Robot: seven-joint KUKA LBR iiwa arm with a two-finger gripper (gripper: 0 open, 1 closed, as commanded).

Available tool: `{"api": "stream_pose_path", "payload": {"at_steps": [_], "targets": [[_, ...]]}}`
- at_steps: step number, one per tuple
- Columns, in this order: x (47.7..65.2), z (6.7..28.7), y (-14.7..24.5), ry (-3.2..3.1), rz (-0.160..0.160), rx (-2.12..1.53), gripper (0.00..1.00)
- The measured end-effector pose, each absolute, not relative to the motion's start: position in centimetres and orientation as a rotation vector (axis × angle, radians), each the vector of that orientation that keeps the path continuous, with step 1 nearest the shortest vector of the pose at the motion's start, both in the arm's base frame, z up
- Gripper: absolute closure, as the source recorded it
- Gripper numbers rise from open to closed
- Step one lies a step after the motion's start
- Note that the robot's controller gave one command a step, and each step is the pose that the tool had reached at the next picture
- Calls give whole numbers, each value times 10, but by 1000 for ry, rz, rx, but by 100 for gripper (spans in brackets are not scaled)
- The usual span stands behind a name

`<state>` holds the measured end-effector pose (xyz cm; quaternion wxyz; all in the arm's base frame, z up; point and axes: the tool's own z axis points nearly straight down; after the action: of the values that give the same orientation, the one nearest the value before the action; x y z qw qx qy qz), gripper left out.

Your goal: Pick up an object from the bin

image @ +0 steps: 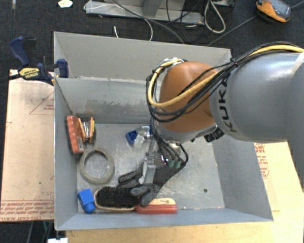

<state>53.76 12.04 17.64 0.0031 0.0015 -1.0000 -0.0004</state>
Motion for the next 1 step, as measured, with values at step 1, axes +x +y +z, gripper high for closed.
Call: {"api": "stream_pose_path", "payload": {"at_steps": [1], "targets": [[539,180,120,-3142,-2,1,0]]}}
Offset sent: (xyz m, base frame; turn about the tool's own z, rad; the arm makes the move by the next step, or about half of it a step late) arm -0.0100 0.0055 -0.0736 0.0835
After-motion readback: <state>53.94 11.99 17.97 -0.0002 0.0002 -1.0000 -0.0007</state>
